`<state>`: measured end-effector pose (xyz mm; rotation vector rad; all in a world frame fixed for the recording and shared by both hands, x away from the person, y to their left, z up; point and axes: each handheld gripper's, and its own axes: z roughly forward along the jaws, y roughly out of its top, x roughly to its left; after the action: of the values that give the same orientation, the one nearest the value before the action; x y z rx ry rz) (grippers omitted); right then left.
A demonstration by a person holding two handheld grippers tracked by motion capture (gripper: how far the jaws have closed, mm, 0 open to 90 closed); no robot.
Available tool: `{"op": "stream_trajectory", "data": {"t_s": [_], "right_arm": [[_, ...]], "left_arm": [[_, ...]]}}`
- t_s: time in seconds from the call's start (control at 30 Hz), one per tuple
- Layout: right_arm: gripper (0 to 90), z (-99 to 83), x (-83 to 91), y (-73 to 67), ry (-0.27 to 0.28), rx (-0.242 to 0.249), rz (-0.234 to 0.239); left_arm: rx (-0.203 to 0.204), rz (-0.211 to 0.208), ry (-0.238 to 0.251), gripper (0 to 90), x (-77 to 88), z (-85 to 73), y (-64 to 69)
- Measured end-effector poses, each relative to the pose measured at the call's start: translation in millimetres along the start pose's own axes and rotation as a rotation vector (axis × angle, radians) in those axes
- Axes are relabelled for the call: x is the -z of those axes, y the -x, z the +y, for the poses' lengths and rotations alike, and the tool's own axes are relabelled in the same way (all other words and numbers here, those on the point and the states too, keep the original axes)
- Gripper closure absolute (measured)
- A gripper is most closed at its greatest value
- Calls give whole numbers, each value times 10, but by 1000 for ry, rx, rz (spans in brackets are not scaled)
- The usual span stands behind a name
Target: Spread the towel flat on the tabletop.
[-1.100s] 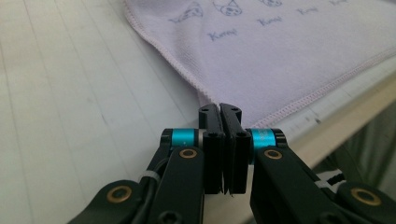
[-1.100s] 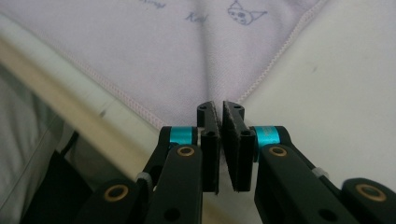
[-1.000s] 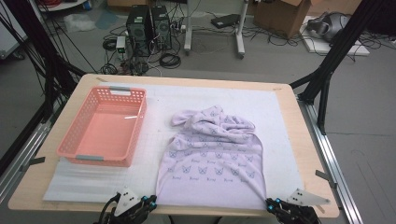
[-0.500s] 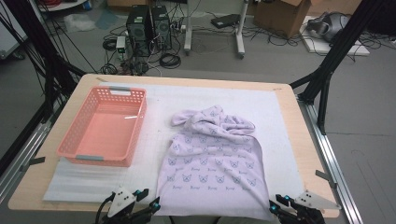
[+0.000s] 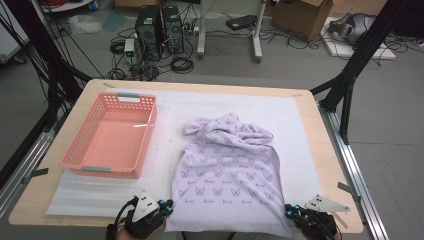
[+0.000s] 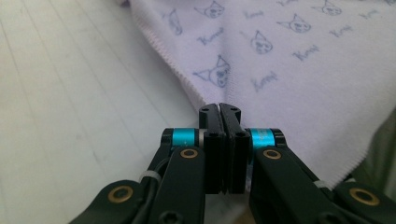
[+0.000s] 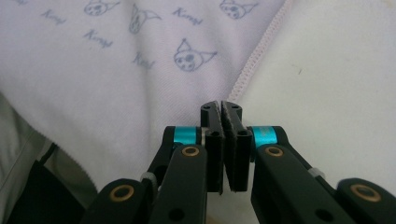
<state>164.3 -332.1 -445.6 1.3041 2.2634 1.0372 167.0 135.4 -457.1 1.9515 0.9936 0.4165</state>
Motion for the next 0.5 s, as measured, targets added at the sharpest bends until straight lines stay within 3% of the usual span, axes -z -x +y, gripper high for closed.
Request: {"op": "stream_trajectory", "data": {"t_s": [0.17,0.33,0.37,0.4,0.47,0.5], "right_arm": [[885,-137,172,-70,-33,17,46],[884,-312,318,-169,-65,38,91],[877,-326,331,-172,-61,42,97],[852,-325,342,-168,-54,35,100],[720,-293,339,-147,-22,8,104],[699,-267,330,-138,-8,-2,99]], "left_arm": [[3,-16,-25,880,275,-183,35],[-23,-63,-29,875,404,-275,117],[-32,-70,-15,853,406,-264,127],[-41,-59,-1,762,400,-248,130],[-27,-45,49,599,383,-198,107],[-11,-43,75,581,370,-165,81]]}}
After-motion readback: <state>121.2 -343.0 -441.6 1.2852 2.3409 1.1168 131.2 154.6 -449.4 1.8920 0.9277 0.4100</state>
